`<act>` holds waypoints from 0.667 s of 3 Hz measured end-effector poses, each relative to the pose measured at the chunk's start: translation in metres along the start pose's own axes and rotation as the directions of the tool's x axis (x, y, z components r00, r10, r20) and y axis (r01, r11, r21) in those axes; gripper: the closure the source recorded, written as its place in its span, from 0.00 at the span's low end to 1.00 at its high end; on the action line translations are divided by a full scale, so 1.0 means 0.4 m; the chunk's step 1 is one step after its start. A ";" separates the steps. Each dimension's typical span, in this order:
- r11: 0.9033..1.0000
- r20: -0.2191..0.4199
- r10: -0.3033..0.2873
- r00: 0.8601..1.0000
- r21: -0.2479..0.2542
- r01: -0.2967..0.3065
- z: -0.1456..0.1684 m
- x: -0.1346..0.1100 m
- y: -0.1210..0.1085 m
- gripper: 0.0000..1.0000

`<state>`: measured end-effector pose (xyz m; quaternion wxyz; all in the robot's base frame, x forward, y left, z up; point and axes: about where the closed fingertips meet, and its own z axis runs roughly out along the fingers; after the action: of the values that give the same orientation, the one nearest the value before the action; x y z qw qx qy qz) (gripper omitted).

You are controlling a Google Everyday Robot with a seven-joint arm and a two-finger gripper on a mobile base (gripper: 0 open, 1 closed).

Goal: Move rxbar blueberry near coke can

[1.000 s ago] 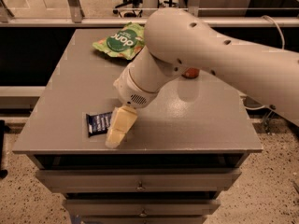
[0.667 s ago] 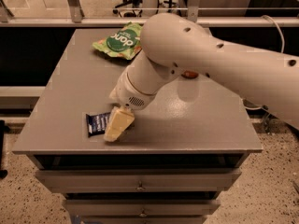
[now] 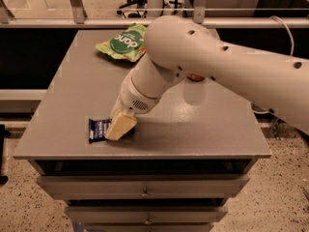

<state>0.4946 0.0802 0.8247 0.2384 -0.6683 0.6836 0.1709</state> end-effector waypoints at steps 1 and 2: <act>1.000 0.000 0.000 1.000 0.000 0.000 -0.004 -0.002 0.000 0.95; 1.000 -0.006 0.012 1.000 0.017 -0.012 -0.025 0.013 -0.012 1.00</act>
Offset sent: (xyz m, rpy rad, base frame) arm 0.0398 -0.1146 0.0367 -0.0722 -0.0606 -0.2151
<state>0.4985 0.0700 0.8306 0.2410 -0.6626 0.6898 0.1644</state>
